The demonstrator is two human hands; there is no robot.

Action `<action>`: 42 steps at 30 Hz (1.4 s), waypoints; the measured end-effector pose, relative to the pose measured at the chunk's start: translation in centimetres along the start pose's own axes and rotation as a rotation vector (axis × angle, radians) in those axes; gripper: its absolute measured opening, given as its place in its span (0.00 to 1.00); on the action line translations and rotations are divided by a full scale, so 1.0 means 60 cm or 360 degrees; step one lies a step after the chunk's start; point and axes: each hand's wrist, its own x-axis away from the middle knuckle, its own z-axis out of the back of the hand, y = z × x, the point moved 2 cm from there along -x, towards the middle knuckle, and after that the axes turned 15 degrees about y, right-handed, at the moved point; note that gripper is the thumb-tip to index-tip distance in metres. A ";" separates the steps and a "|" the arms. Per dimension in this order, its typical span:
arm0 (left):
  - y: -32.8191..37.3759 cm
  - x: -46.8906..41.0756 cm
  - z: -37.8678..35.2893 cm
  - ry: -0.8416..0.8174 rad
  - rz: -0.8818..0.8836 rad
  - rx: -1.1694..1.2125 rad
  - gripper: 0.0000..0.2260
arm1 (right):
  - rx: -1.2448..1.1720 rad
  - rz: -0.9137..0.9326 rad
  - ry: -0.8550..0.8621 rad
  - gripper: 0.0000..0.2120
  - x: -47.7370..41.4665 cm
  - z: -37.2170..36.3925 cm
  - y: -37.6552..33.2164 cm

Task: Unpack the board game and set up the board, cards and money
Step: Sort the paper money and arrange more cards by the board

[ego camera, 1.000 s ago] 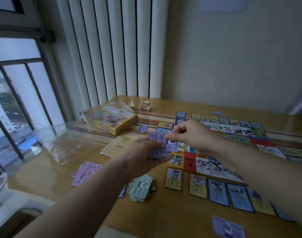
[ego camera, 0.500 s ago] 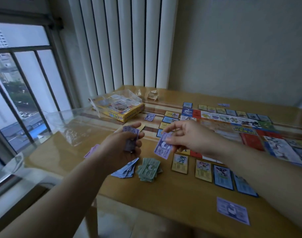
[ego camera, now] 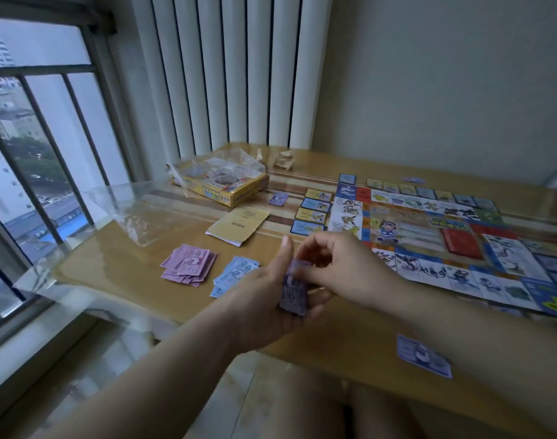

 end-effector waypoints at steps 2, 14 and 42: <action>-0.002 0.000 -0.011 -0.0002 -0.0019 0.0006 0.14 | 0.0113 0.0064 0.0032 0.07 0.004 0.012 0.000; 0.061 0.001 0.021 0.0296 -0.0738 -0.0931 0.10 | 0.0247 -0.0209 -0.0125 0.07 0.003 0.047 0.034; 0.099 -0.098 -0.007 -0.0130 -0.0866 -0.3413 0.31 | 0.0918 0.0140 -0.0171 0.11 0.007 -0.005 0.063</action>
